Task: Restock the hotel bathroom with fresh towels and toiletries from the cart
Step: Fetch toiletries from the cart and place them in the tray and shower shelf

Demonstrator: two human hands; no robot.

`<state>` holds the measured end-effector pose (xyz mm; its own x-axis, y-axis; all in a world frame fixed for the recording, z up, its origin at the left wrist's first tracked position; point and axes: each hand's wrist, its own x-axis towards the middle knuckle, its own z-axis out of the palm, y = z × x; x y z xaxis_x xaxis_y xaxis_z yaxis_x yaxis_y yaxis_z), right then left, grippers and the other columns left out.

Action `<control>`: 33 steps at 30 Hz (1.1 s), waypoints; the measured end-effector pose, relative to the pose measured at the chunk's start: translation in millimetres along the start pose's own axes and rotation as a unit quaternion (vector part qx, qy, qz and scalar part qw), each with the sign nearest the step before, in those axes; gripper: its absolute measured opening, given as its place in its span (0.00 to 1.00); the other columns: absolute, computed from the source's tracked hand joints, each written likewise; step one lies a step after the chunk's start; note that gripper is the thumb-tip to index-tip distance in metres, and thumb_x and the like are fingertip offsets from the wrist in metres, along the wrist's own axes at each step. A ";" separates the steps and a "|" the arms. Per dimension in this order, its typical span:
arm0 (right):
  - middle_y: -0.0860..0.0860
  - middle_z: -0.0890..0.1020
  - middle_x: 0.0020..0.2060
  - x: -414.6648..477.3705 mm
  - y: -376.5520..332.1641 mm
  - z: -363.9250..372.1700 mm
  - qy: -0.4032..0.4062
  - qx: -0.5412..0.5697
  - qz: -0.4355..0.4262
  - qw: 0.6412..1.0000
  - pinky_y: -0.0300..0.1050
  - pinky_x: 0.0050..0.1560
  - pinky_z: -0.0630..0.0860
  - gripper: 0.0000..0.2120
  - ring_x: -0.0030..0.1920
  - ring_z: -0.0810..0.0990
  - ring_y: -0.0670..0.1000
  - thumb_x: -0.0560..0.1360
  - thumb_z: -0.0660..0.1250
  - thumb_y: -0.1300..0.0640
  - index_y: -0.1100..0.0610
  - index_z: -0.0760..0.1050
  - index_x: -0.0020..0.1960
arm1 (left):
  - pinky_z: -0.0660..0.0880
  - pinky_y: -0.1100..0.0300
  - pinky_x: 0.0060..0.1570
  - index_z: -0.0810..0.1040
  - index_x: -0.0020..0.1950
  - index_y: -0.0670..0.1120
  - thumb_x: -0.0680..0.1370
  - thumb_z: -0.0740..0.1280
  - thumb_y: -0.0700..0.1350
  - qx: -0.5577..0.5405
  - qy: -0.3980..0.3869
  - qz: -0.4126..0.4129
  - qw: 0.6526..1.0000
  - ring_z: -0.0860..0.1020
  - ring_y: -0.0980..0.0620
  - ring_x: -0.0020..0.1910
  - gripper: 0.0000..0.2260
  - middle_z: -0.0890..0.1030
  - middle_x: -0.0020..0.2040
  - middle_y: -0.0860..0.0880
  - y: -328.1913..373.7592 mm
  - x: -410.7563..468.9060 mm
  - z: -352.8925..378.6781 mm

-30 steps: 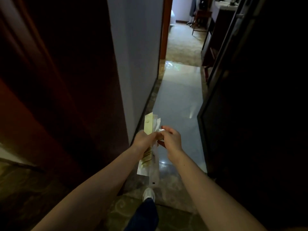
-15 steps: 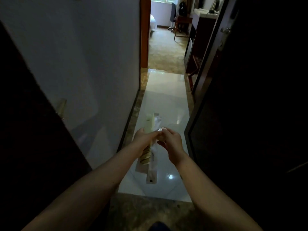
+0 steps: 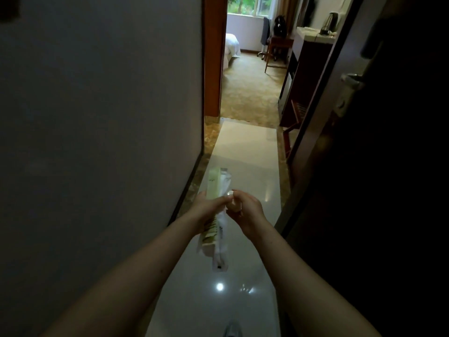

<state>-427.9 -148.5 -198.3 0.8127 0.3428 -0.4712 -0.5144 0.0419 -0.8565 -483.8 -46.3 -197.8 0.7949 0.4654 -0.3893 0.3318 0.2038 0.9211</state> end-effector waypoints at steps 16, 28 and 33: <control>0.59 0.80 0.35 275.4 -168.8 -1.8 -0.011 0.024 0.065 0.998 0.44 0.33 0.74 0.08 0.33 0.77 0.53 0.79 0.61 0.55 0.60 0.74 0.49 | 0.77 0.58 0.39 0.79 0.55 0.39 0.76 0.67 0.44 -0.072 -0.017 -0.097 0.993 0.81 0.48 0.37 0.11 0.82 0.42 0.42 114.5 293.2 78.2; 0.54 0.77 0.30 521.3 -306.0 59.5 0.054 0.033 0.028 0.998 0.40 0.27 0.70 0.07 0.28 0.73 0.52 0.77 0.66 0.58 0.60 0.75 0.43 | 0.79 0.48 0.52 0.79 0.56 0.40 0.75 0.69 0.41 -0.037 -0.022 -0.062 0.997 0.82 0.42 0.44 0.11 0.83 0.45 0.41 247.2 560.3 89.1; 0.55 0.79 0.36 600.0 -337.2 74.0 0.062 0.006 0.036 0.997 0.40 0.29 0.73 0.05 0.30 0.75 0.51 0.77 0.67 0.58 0.60 0.77 0.48 | 0.81 0.52 0.43 0.77 0.57 0.43 0.74 0.73 0.41 -0.054 -0.010 -0.050 0.997 0.82 0.43 0.43 0.13 0.83 0.45 0.42 278.8 634.5 91.9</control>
<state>212.9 112.5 -176.6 0.8007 0.2274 -0.5543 -0.5753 0.0338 -0.8172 159.7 226.7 -187.3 0.7716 0.4208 -0.4771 0.3534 0.3400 0.8715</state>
